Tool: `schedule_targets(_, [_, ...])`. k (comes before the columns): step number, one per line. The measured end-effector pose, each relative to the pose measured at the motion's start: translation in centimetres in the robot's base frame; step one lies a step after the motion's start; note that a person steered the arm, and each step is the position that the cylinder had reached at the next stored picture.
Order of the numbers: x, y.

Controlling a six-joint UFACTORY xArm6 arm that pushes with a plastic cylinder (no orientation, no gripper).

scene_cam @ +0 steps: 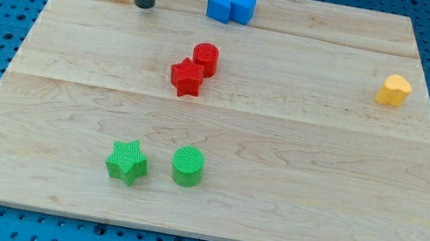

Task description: Move the blue cube to the bottom right of the blue triangle

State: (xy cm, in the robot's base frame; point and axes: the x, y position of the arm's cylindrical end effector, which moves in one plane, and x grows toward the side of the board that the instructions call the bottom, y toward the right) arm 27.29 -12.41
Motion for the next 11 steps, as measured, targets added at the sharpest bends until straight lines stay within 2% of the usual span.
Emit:
schedule_targets(1, [0.6,2.4])
schedule_targets(4, [0.6,4.1])
schedule_targets(5, [-2.0,3.1])
schedule_targets(6, [-5.5,5.9])
schedule_targets(7, [-6.9,12.8])
schedule_targets(8, [-3.8,15.3])
schedule_targets(9, [0.5,13.6])
schedule_targets(10, [-1.2,14.0])
schedule_targets(11, [-4.5,11.9])
